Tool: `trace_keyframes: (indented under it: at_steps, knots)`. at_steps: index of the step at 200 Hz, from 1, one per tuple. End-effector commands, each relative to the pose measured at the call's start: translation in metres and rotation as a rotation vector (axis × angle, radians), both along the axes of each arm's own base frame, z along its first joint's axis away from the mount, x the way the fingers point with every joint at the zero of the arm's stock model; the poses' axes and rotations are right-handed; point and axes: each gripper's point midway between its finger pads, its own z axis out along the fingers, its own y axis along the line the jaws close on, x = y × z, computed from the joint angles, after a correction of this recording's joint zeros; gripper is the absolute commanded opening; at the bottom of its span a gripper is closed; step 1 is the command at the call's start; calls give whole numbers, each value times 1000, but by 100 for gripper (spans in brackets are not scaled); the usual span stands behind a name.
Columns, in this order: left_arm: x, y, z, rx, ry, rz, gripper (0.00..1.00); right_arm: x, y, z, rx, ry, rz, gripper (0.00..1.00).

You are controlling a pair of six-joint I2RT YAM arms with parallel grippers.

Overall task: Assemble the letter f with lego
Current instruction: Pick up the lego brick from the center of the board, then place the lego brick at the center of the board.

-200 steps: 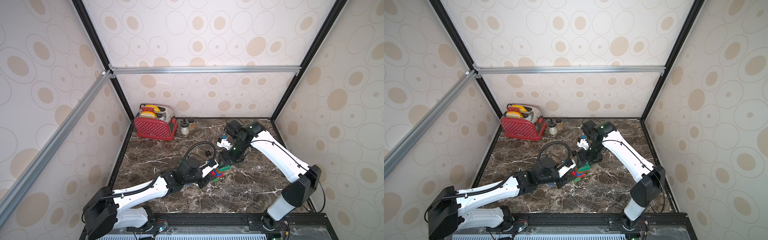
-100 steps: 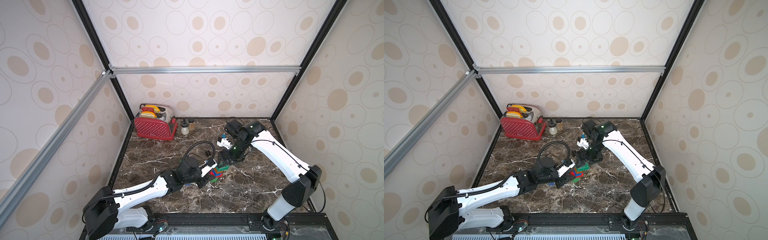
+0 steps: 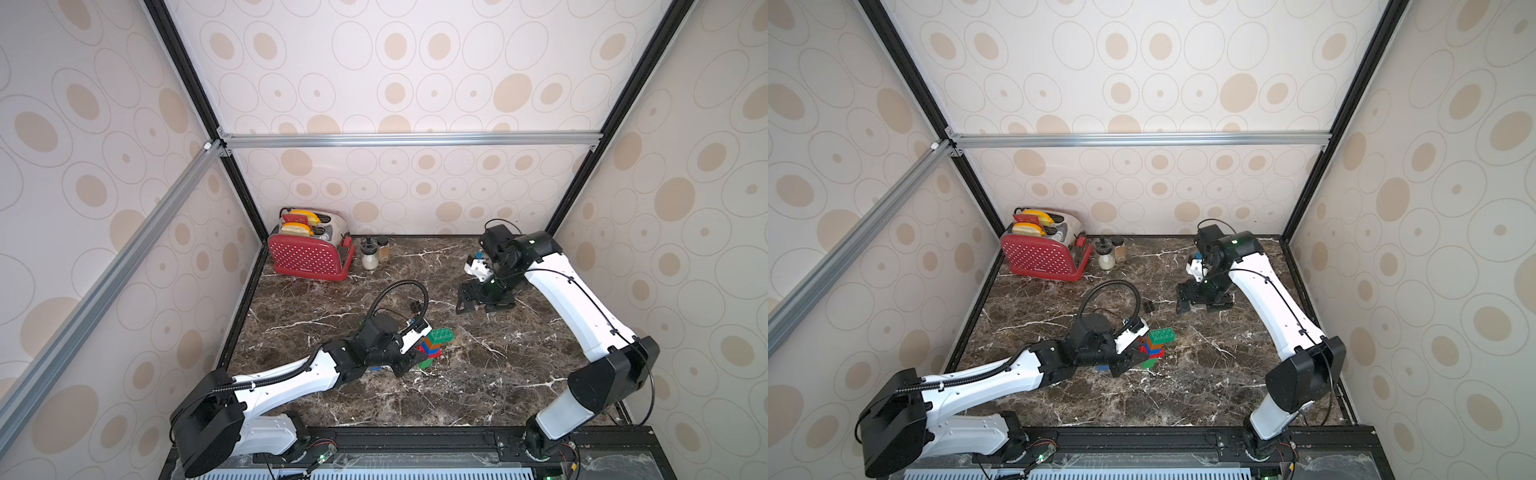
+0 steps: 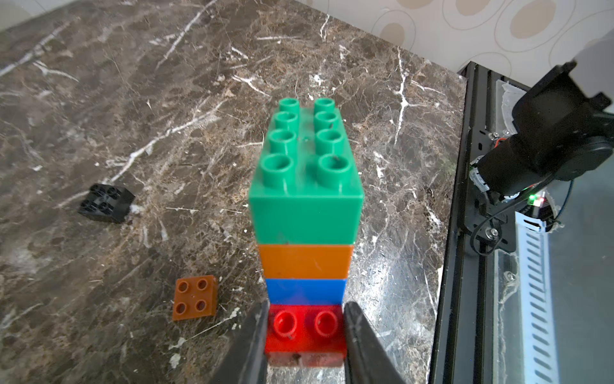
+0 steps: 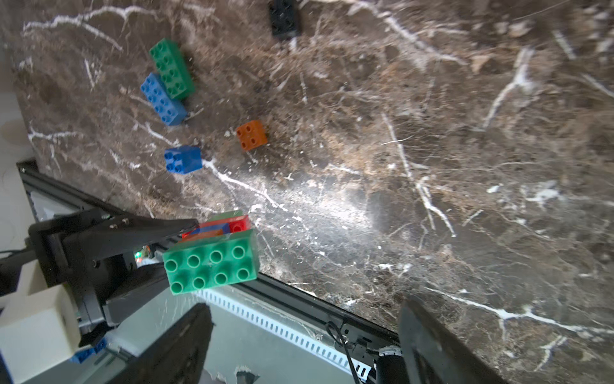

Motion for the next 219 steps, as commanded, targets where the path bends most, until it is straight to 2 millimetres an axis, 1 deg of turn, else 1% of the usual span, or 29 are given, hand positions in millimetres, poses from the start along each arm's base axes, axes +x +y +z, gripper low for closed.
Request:
trace_keyframes:
  at_steps: [1, 14, 40, 69, 86, 87, 98, 113, 121, 163, 195, 219]
  knots:
    - [8, -20, 22, -92, 50, 3, 28, -3, -22, 10, -26, -52, -36, 98]
    - [12, -28, 25, -126, 89, 9, 29, -2, -29, 12, -33, -76, -44, 100]
    - [23, -49, 29, -181, 163, 21, 28, -2, -39, 18, -42, -128, -55, 100]
    - [46, -73, 34, -271, 257, 59, 29, -5, -48, 19, -52, -157, -78, 100]
    - [60, -87, 33, -309, 309, 79, 29, -6, -61, 21, -78, -177, -117, 100]
    - [61, -88, 36, -317, 308, 78, 29, -6, -62, 22, -79, -179, -119, 100]
    - [69, -98, 36, -342, 332, 81, 29, -7, -71, 24, -86, -193, -150, 100]
    - [76, -110, 31, -349, 361, 78, 29, -7, -84, 29, -99, -213, -191, 100]
    - [80, -116, 28, -350, 374, 74, 29, -8, -88, 31, -111, -225, -193, 100]
    - [98, -140, 8, -377, 470, 69, 28, -8, -90, 24, -127, -217, -185, 100]
    - [113, -151, -4, -416, 532, 92, 29, -8, -84, 15, -109, -185, -166, 100]
    - [119, -158, -10, -425, 555, 100, 29, -5, -83, 13, -110, -185, -168, 100]
